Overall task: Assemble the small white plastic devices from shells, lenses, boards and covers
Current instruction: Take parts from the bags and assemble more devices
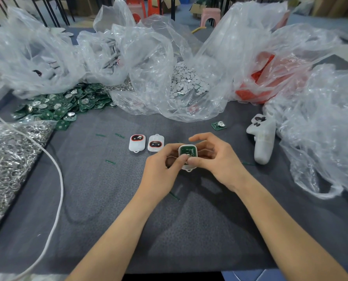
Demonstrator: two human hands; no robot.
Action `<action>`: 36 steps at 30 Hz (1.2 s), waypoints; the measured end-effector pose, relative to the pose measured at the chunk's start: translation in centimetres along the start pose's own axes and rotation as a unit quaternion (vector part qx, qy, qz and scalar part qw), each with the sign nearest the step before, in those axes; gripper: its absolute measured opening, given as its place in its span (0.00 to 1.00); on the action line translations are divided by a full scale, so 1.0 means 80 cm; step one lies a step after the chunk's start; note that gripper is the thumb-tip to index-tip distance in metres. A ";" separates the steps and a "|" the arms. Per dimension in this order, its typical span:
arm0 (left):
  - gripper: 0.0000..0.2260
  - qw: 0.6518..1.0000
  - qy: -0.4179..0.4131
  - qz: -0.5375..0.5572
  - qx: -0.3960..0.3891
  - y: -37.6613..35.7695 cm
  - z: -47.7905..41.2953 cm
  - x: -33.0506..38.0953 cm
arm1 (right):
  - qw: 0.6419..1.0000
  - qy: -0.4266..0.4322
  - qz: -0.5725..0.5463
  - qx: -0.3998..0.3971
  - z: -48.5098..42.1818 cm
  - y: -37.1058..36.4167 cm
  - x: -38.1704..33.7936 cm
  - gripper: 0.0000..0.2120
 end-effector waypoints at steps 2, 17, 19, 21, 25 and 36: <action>0.10 1.000 -0.002 0.003 0.002 0.001 0.000 -0.001 | 1.000 -0.018 -0.013 0.004 0.000 -0.002 0.001 0.14; 0.11 0.999 -0.027 -0.028 0.034 0.000 0.003 -0.001 | 1.000 -0.021 -0.014 0.007 0.001 -0.010 0.002 0.08; 0.11 0.998 -0.032 -0.030 0.034 0.001 0.003 0.001 | 1.000 -0.020 -0.016 0.015 0.002 -0.008 0.001 0.08; 0.11 0.999 -0.031 -0.029 0.025 0.001 0.003 -0.001 | 0.999 -0.021 -0.014 0.020 0.002 -0.008 0.001 0.09; 0.14 0.998 -0.038 -0.046 0.007 0.000 0.002 -0.001 | 0.999 -0.027 -0.018 0.023 0.001 -0.006 0.002 0.09; 0.17 0.997 -0.051 -0.057 -0.005 0.000 0.003 -0.001 | 0.998 -0.023 0.009 0.049 0.002 -0.008 0.005 0.04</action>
Point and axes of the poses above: each hand's wrist, its own z-axis away from the middle knuckle, its own y-axis out of the back of the hand, x = y × z, the point moved 3 cm from there along -z, towards the middle knuckle, and after that the axes turned 10 degrees about -z, right-handed, at the moved point
